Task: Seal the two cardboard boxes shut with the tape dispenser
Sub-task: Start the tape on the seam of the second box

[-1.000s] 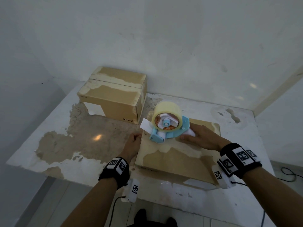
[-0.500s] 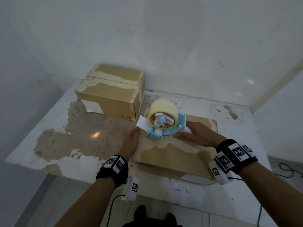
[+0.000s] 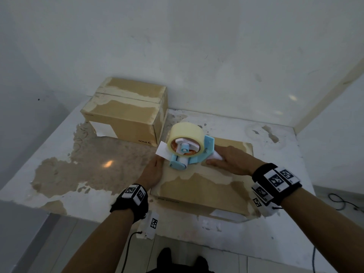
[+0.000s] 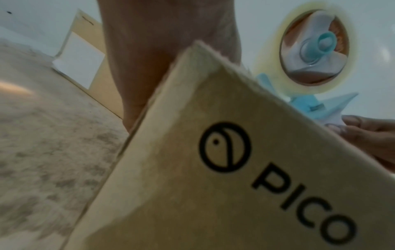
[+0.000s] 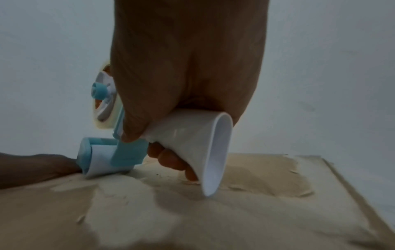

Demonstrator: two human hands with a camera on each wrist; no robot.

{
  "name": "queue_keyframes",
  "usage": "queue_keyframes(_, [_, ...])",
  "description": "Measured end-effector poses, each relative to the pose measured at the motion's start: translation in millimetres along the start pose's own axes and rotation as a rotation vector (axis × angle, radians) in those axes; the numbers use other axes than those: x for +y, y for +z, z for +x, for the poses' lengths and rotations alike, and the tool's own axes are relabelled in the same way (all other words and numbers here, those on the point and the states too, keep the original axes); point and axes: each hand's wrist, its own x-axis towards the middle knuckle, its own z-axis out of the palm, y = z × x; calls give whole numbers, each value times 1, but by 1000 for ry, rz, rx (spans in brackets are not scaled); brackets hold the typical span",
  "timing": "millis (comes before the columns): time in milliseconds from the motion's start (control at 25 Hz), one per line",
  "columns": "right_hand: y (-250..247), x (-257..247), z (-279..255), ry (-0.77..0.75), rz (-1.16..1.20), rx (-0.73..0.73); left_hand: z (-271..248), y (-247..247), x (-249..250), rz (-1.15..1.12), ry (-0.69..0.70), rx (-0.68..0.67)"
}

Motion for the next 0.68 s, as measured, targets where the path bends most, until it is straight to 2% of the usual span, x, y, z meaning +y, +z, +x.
queue_keyframes(120, [-9,16,-18,27,0,-18,-2,0,3,0,-24,16])
queue_keyframes(360, [-19,53,-69,184,23,2,1,0,-1,26,-69,20])
queue_keyframes(440, [-19,57,-75,206,53,-7,0,2,1,57,-15,49])
queue_keyframes(480, [-19,58,-76,197,59,-8,-3,4,3,118,39,98])
queue_keyframes(560, [-16,62,-75,170,90,8,-12,11,10,439,178,193])
queue_keyframes(640, [-14,67,-74,162,133,30,-23,31,21,800,342,122])
queue_keyframes(680, [-13,69,-74,155,141,38,-27,43,25,900,409,53])
